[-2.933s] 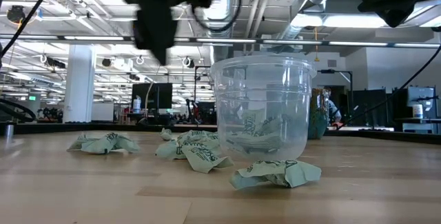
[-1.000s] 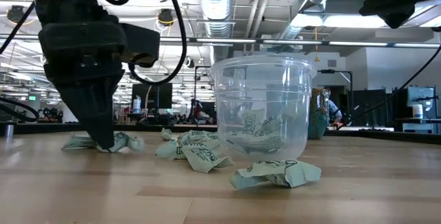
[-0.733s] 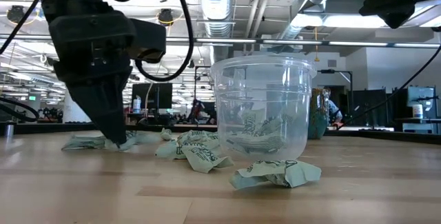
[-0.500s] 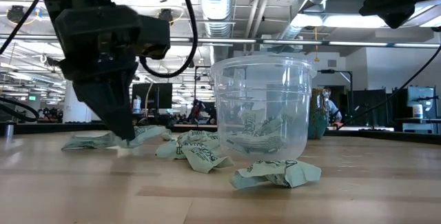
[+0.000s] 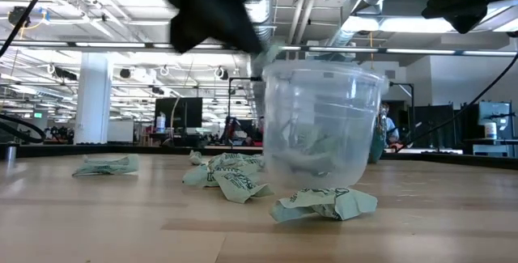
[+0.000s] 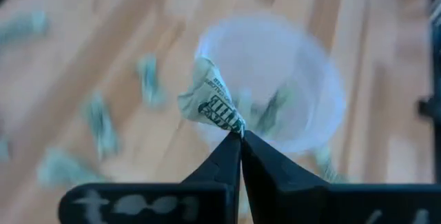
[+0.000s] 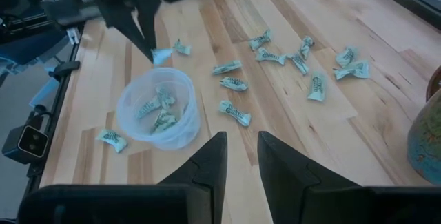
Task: Pick and place Stevia / Truvia into bins
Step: Put the green stevia packet into the transparent container
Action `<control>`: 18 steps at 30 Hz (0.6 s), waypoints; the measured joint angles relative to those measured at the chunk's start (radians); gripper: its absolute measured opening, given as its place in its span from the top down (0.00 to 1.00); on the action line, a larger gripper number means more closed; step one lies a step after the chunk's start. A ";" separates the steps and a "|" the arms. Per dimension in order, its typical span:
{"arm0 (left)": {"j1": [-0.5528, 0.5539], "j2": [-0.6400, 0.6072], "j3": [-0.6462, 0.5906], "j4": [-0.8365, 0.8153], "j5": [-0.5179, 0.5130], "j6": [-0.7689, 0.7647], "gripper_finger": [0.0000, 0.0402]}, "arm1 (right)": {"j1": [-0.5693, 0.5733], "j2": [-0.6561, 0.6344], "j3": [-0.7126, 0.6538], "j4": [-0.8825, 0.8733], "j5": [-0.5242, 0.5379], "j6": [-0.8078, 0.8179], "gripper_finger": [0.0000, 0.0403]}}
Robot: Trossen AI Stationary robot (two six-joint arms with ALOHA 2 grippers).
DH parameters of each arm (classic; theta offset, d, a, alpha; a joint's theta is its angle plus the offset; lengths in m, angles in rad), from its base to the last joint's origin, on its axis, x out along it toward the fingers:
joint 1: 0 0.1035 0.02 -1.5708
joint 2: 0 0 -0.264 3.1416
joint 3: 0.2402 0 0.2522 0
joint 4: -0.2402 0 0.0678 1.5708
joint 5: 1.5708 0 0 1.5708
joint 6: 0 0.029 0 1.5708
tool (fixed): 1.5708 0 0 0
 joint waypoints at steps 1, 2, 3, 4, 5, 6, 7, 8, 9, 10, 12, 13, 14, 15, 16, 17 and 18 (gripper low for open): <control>0.005 0.000 0.024 0.005 0.000 0.034 1.00 | 0.000 0.000 0.000 0.000 0.000 0.000 0.82; 0.011 0.000 0.045 0.011 0.003 0.070 1.00 | 0.000 0.000 0.000 0.000 0.000 0.000 0.82; 0.015 -0.001 0.064 0.015 0.014 0.105 1.00 | 0.000 0.000 0.000 0.000 0.000 0.000 0.82; 0.019 -0.001 0.080 0.014 0.027 0.134 1.00 | 0.000 0.000 0.000 0.000 0.000 0.000 0.82; 0.023 -0.001 0.091 0.014 0.040 0.154 1.00 | 0.000 0.000 0.000 0.000 0.000 0.000 0.82; 0.028 -0.001 0.099 0.014 0.056 0.169 1.00 | 0.000 0.000 0.000 0.000 0.000 0.000 0.82; 0.032 -0.001 0.104 0.014 0.075 0.181 1.00 | 0.000 0.000 0.000 0.000 0.000 0.000 0.82; 0.036 -0.001 0.106 0.015 0.102 0.189 1.00 | 0.000 0.000 0.000 0.000 -0.001 0.000 0.82; 0.041 -0.001 0.106 0.014 0.128 0.191 1.00 | 0.000 0.000 0.000 0.000 -0.001 0.000 0.82; 0.046 0.001 0.106 0.014 0.158 0.196 1.00 | 0.000 0.000 0.000 0.000 -0.001 0.000 0.82; 0.052 0.011 0.106 0.014 0.209 0.201 1.00 | 0.000 0.000 0.000 0.000 -0.002 0.000 0.82; 0.055 0.020 0.106 0.014 0.226 0.203 1.00 | 0.000 0.000 0.000 0.000 -0.002 0.000 0.82; 0.058 0.028 0.106 0.018 0.244 0.204 1.00 | 0.000 0.000 0.000 0.000 -0.002 0.000 0.82; 0.059 0.035 0.106 0.015 0.255 0.205 1.00 | 0.000 0.000 0.000 0.000 -0.002 0.000 0.82; 0.061 0.041 0.106 0.016 0.269 0.205 1.00 | 0.000 0.000 0.000 0.000 -0.002 0.000 0.82; 0.062 0.045 0.106 0.018 0.280 0.205 1.00 | 0.000 0.000 0.001 0.001 -0.002 0.000 0.82; 0.063 0.051 0.106 0.017 0.289 0.205 1.00 | 0.000 0.000 0.001 0.000 -0.002 0.001 0.82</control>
